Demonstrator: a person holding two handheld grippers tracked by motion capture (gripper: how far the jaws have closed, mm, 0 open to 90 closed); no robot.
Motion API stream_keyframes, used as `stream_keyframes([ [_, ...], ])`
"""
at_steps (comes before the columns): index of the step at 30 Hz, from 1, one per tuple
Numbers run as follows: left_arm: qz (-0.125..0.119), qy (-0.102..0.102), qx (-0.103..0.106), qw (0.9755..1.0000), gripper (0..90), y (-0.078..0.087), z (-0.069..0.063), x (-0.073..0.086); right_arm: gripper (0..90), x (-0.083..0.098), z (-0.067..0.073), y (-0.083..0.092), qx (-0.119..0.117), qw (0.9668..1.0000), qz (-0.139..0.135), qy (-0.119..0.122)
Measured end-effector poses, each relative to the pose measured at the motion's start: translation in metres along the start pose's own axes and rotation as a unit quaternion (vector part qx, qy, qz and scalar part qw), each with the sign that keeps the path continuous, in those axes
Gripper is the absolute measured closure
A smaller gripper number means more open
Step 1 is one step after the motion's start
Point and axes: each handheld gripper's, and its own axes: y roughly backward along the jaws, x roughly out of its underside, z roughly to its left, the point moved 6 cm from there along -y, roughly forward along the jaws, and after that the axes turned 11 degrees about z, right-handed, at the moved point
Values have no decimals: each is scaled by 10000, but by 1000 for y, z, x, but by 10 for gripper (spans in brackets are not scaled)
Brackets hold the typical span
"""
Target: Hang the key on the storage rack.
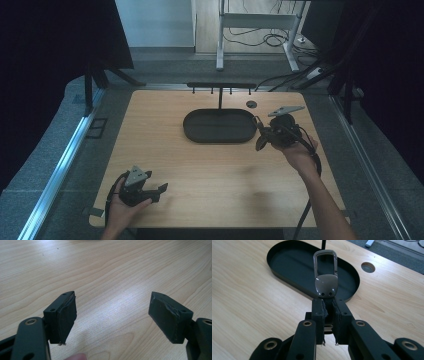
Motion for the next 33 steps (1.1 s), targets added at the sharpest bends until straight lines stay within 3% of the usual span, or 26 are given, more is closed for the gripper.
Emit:
stream_keyframes([
  [14,-26,31,2,10000,230,1,0,0,810,-14,-10,-5,125,9997,-111,-173],
  [33,-18,15,14,10000,230,1,0,0,810,-33,-22,-23,230,9984,-225,-470],
])
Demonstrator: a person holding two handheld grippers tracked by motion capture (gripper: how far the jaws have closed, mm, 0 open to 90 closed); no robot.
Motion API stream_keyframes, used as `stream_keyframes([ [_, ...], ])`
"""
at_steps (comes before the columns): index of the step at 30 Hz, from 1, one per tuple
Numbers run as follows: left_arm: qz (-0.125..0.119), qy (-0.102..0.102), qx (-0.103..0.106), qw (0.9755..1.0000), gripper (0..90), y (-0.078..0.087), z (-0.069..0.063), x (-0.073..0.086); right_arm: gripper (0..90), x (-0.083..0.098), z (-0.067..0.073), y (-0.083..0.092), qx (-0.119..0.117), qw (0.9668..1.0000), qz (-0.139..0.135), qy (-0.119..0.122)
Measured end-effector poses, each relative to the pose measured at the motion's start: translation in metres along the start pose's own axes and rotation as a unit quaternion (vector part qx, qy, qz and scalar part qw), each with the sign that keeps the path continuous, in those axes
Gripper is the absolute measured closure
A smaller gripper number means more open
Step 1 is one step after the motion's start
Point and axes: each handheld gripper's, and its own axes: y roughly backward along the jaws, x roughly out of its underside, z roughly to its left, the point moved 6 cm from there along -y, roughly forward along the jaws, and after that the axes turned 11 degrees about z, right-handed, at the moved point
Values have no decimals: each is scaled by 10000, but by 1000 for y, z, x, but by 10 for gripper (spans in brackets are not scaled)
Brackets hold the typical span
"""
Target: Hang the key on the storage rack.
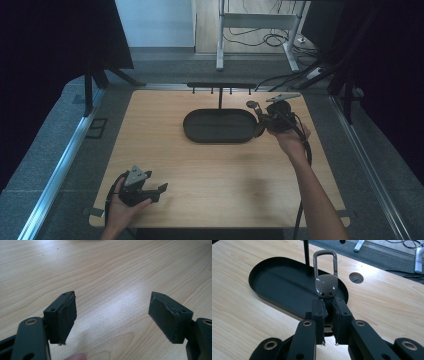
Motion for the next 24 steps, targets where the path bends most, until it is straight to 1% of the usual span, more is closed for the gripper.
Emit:
stream_keyframes([
  [4,-6,-3,9,10000,230,0,-1,0,810,-3,-1,-4,-2,10000,-12,-61],
  [13,6,-8,23,10000,230,0,-1,0,810,-8,0,-11,23,10000,-3,-64],
  [24,7,-4,37,10000,230,0,-1,0,810,-14,-3,-22,56,9999,-4,-157],
])
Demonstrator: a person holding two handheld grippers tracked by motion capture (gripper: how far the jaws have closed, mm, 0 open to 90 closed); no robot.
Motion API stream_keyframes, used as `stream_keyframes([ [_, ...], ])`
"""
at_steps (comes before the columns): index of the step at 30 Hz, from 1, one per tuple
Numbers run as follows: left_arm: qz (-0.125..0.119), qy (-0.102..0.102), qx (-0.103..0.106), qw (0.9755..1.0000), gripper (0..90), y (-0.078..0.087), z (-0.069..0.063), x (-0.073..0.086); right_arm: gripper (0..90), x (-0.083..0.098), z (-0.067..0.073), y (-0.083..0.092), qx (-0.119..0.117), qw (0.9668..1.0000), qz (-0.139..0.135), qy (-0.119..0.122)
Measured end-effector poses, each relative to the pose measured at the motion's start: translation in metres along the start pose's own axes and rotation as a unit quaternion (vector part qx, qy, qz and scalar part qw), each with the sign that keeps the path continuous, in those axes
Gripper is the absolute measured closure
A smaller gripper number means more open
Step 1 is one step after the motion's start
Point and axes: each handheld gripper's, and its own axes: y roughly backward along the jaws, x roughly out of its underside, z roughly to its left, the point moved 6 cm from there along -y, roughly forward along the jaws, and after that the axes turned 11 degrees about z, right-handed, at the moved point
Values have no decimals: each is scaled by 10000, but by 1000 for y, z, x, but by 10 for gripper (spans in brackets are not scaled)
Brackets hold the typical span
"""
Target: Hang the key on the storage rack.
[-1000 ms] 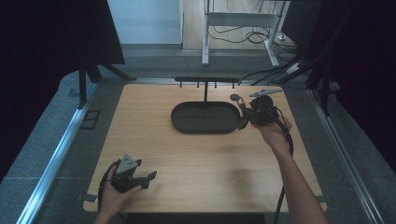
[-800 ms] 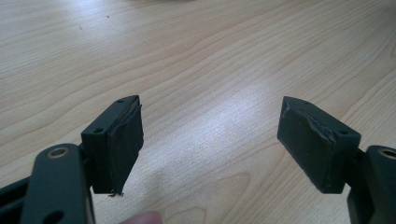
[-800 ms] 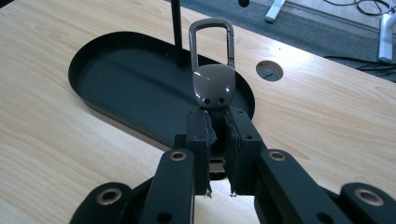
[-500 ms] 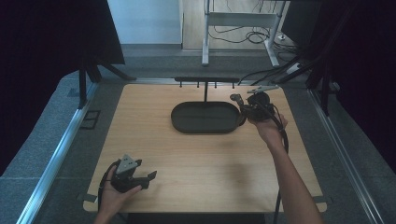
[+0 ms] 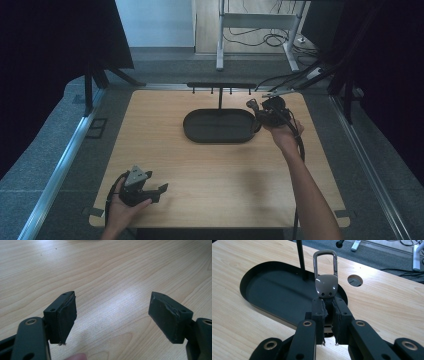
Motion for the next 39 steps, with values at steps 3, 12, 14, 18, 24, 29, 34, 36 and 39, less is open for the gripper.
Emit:
stream_keyframes([
  [3,6,1,0,10000,230,0,0,0,810,-2,1,-3,26,10000,-27,-35],
  [12,-3,0,9,10000,230,0,0,0,810,-9,-1,-15,98,9998,-31,-174],
  [14,12,-14,12,10000,230,0,-1,0,810,-11,-2,-19,121,9997,-39,-207],
  [18,2,-15,18,10000,230,0,-1,0,810,-15,-3,-26,171,9994,-26,-286],
  [24,-10,16,6,10000,230,1,2,0,811,-23,-4,-31,230,9989,-126,-378],
  [29,2,4,15,10000,230,0,1,1,810,-27,-5,-37,291,9983,-161,-479],
  [34,-28,17,70,10000,230,1,0,-1,810,-30,-7,-44,339,9974,-204,-598],
  [36,-10,9,52,10000,230,0,0,0,810,-31,-6,-47,360,9973,-190,-610],
  [39,-2,15,52,10000,231,0,0,0,810,-31,-8,-53,396,9967,-193,-685],
])
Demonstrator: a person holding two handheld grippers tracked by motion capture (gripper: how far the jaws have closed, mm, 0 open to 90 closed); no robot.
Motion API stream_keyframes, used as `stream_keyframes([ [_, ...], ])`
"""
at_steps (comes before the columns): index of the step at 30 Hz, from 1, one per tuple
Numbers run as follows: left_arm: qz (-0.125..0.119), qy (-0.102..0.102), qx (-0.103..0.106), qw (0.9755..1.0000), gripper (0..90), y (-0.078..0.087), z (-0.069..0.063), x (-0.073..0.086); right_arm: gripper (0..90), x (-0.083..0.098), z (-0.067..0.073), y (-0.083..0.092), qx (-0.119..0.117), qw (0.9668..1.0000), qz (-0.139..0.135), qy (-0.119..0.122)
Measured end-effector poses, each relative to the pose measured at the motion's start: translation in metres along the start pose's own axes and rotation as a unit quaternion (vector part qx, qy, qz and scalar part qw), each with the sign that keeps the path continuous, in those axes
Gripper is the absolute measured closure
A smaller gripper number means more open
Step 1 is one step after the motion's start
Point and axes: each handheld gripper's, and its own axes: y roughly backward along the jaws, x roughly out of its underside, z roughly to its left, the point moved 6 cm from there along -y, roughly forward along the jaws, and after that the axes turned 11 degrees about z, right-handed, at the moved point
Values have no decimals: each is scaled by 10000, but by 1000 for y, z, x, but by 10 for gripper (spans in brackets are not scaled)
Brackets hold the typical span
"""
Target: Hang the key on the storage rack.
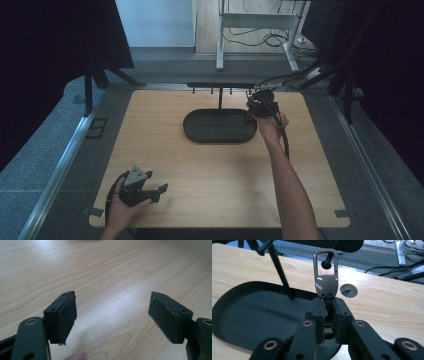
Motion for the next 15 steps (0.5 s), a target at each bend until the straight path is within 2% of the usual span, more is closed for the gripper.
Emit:
stream_keyframes([
  [5,-5,7,4,10000,231,1,1,0,810,-2,-2,-6,41,10000,19,-60],
  [15,3,-1,8,10000,231,0,0,0,802,0,0,-14,-79,9999,75,-75],
])
